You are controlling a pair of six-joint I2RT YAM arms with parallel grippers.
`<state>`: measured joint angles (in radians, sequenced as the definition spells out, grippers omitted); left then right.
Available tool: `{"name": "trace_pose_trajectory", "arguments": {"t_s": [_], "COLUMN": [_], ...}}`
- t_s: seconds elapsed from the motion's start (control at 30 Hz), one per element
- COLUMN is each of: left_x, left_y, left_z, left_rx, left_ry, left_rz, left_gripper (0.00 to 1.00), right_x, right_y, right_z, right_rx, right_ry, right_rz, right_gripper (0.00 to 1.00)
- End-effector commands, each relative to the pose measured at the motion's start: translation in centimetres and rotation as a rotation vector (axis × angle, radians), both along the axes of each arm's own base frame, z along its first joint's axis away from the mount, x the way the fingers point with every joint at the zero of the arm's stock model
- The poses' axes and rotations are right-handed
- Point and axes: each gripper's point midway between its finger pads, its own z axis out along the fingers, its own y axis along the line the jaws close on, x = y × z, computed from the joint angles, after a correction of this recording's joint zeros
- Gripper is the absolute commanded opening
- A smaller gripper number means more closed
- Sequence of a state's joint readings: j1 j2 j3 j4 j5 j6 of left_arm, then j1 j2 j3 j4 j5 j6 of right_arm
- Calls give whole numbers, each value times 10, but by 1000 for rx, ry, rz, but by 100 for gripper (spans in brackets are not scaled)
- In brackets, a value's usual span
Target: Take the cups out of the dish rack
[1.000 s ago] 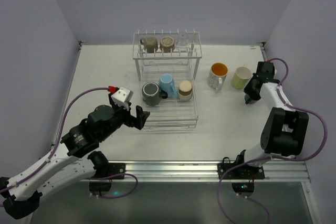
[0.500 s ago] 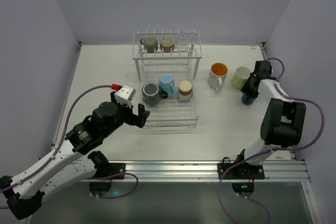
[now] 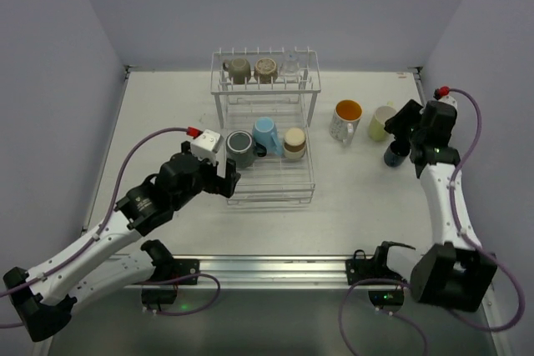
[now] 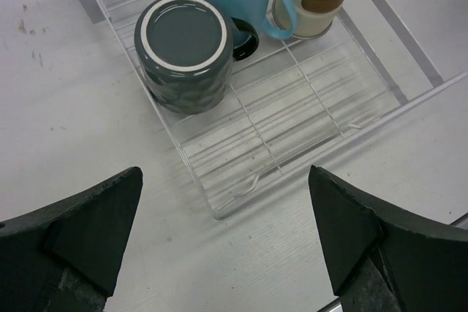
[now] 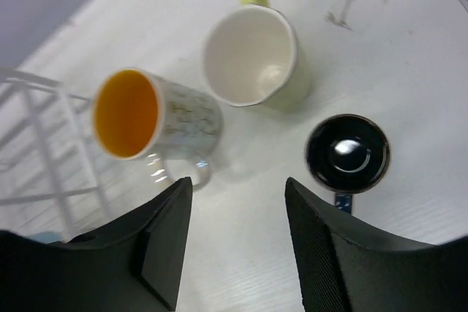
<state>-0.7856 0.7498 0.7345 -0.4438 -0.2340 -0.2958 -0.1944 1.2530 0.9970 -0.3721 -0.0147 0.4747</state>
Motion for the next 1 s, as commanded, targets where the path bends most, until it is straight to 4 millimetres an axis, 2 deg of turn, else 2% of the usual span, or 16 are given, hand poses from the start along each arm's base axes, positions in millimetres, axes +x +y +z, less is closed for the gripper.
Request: {"name": "trace_pose_trajectory", "arguments": {"t_s": [0.0, 0.03, 0.07, 0.1, 0.13, 0.17, 0.23, 0.27, 0.33, 0.37, 0.4, 0.5, 0.67, 0.73, 0.87, 0.97], "left_x": [12, 15, 18, 22, 26, 30, 40, 47, 57, 62, 68, 85, 109, 114, 118, 118], "left_y": [-6, -9, -8, -11, -11, -13, -19, -24, -25, -27, -30, -34, -42, -41, -50, -61], "left_z": [35, 32, 33, 36, 37, 40, 37, 31, 24, 25, 14, 7, 6, 5, 0, -12], "left_rx": [-52, -47, -42, -40, -42, -47, -33, -13, 17, 25, 59, 103, 111, 131, 162, 191], "left_ry": [-47, -31, -27, -23, -21, -23, -3, 15, 24, 25, 48, 52, 22, 20, 7, 18], "left_rz": [24, 31, 48, 59, 80, 91, 116, 125, 162, 173, 177, 184, 96, 72, -6, -87], "left_gripper": [100, 100, 100, 100, 100, 100, 100, 100, 100, 100, 100, 100, 100, 100, 100, 100], "right_x": [-14, -20, -30, -37, -43, -52, -64, -71, -82, -85, -90, -100, -109, -112, -116, -119], "right_y": [46, 59, 85, 98, 110, 139, 159, 173, 185, 189, 194, 204, 211, 211, 211, 213], "right_z": [48, 55, 48, 67, 70, 67, 71, 66, 62, 62, 63, 58, 51, 51, 54, 55], "right_rx": [95, 121, 155, 157, 179, 209, 242, 261, 282, 289, 301, 317, 320, 319, 315, 318], "right_ry": [-235, -272, -275, -355, -370, -379, -402, -399, -403, -407, -415, -414, -410, -417, -438, -443], "right_rz": [133, 165, 245, 292, 322, 410, 478, 527, 582, 598, 623, 684, 737, 746, 759, 776], "right_gripper": [57, 58, 58, 58, 58, 59, 59, 59, 59, 59, 59, 63, 85, 93, 99, 99]}}
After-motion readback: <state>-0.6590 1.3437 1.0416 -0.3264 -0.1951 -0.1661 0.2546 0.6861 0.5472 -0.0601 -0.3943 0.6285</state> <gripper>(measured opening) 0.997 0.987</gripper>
